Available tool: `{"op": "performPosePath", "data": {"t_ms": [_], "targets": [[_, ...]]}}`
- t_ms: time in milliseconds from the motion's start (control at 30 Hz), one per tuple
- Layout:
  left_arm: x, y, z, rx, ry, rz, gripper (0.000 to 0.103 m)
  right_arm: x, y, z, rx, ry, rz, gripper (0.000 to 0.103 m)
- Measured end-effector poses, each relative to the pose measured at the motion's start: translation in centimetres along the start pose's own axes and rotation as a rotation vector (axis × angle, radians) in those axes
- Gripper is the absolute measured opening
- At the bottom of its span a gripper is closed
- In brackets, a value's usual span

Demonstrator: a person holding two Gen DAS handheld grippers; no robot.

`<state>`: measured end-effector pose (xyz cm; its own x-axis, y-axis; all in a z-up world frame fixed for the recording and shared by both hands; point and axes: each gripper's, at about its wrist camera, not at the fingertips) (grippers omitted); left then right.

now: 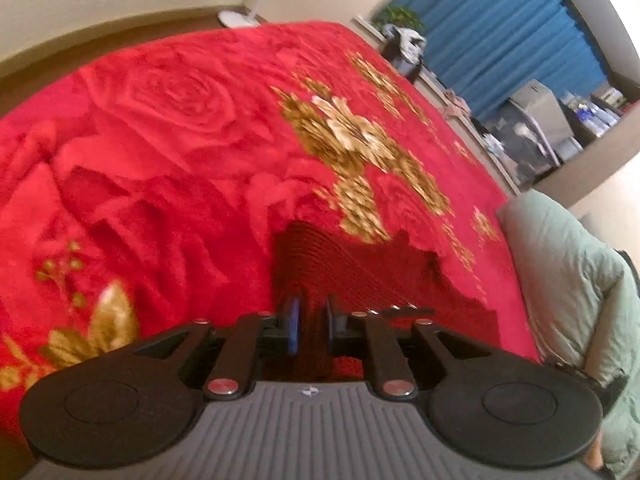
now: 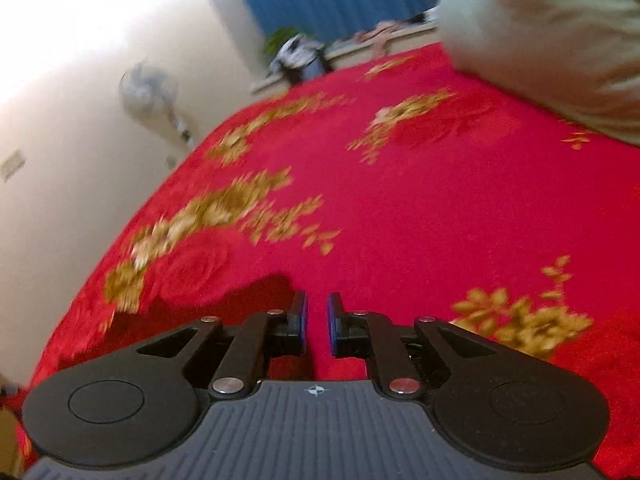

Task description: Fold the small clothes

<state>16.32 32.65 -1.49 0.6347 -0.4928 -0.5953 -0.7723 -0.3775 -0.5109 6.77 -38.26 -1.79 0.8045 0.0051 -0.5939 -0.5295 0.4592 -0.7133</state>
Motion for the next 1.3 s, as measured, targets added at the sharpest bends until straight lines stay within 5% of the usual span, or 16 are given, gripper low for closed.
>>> {"op": "performPosePath", "data": {"t_ms": [100, 167, 300, 467, 733, 1033, 1133, 1200, 1233, 1300], "targets": [[-1.3, 0.1, 0.7, -0.02, -0.061, -0.026, 0.018, 0.0, 0.2, -0.6, -0.066, 0.05, 0.036, 0.014], [-1.5, 0.4, 1.4, -0.023, -0.123, -0.004, 0.018, 0.8, 0.8, -0.7, -0.116, 0.019, 0.143, 0.03], [-1.0, 1.3, 2.1, 0.0, -0.124, 0.09, 0.035, 2.2, 3.3, 1.0, -0.296, 0.021, 0.274, 0.035], [0.6, 2.4, 0.2, 0.099, -0.093, 0.157, 0.04, 2.6, 3.9, 2.6, -0.298, -0.042, 0.272, 0.036], [3.5, 2.1, -2.5, 0.178, -0.139, 0.145, 0.041, 4.6, 3.2, 3.7, -0.227, -0.069, 0.167, 0.042], [6.3, 0.8, -3.7, 0.181, -0.197, 0.102, 0.042, 7.4, 2.1, 4.0, -0.162, -0.094, 0.144, 0.045], [6.8, 0.6, -3.8, 0.192, -0.208, 0.096, 0.04, 7.9, 1.8, 3.9, -0.156, -0.101, 0.147, 0.045], [6.9, 0.5, -3.9, 0.2, -0.205, 0.089, 0.026, 8.2, 1.6, 3.7, -0.146, -0.108, 0.153, 0.045], [6.9, 0.5, -3.9, 0.205, -0.193, 0.087, 0.016, 8.3, 1.4, 3.6, -0.136, -0.12, 0.157, 0.039], [6.9, 0.3, -4.0, 0.224, -0.175, 0.086, 0.013, 8.5, 1.2, 3.5, -0.118, -0.146, 0.16, 0.011]]}}
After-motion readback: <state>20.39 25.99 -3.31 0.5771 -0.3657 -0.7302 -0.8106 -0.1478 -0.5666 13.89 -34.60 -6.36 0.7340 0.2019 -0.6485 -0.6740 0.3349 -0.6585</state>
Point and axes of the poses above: each gripper's, at about its wrist camera, not at the fingertips, and x roughly the way its jaws point, z to its left, y to its underside, and after that the axes turned 9 degrees about y, right-handed
